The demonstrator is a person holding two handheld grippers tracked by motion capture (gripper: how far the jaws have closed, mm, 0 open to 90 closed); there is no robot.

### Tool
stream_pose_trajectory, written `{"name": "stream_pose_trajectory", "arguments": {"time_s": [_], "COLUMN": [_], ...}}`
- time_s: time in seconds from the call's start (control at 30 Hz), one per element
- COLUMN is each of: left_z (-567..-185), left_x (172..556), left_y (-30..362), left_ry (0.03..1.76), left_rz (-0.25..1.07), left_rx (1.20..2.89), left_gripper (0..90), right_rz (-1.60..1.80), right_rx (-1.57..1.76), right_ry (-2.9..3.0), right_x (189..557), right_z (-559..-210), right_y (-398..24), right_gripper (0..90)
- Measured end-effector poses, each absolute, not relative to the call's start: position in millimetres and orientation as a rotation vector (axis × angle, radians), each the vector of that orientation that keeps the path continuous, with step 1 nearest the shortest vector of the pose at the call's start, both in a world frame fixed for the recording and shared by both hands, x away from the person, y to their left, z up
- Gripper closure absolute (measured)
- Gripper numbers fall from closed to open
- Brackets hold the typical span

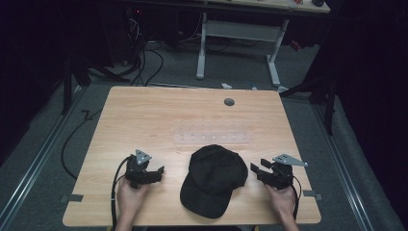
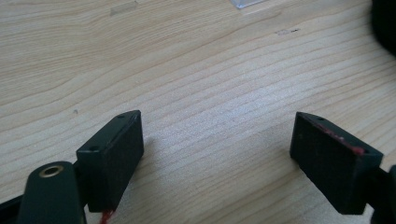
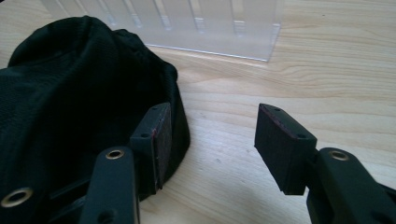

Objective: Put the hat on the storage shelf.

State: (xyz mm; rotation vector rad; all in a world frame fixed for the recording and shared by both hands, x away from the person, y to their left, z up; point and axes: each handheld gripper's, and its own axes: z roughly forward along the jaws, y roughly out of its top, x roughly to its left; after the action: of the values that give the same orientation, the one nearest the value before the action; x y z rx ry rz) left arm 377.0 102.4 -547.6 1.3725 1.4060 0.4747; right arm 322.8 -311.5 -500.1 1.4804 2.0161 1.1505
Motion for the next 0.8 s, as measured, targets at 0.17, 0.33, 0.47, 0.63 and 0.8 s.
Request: {"name": "stream_pose_trajectory", "arguments": {"time_s": [0.17, 0.33, 0.47, 0.63, 0.8], "left_z": [-547.6, -547.6, -547.6, -547.6, -547.6], "left_x": [377.0, 377.0, 377.0, 377.0, 377.0], "left_y": [102.4, 102.4, 102.4, 102.7, 102.7], "left_ry": [1.406, 1.406, 1.406, 1.406, 1.406], "left_rz": [0.475, 0.475, 0.475, 0.477, 0.477], "left_rx": [1.372, 1.372, 1.372, 1.373, 1.373], "left_gripper": [17.8, 17.8, 17.8, 18.3, 18.3], "right_rz": [1.154, 1.158, 1.152, 1.142, 1.121], "right_rx": [1.476, 1.484, 1.481, 1.471, 1.477], "right_ry": [2.046, 2.073, 2.094, 2.116, 2.14], "right_x": [324.1, 323.1, 323.9, 324.1, 325.9], "right_z": [-499.6, -501.5, -503.8, -507.4, -513.1], "right_y": [-305.2, -298.8, -294.2, -288.3, -282.5], "right_gripper": [46.6, 46.7, 46.8, 47.1, 48.2]}}
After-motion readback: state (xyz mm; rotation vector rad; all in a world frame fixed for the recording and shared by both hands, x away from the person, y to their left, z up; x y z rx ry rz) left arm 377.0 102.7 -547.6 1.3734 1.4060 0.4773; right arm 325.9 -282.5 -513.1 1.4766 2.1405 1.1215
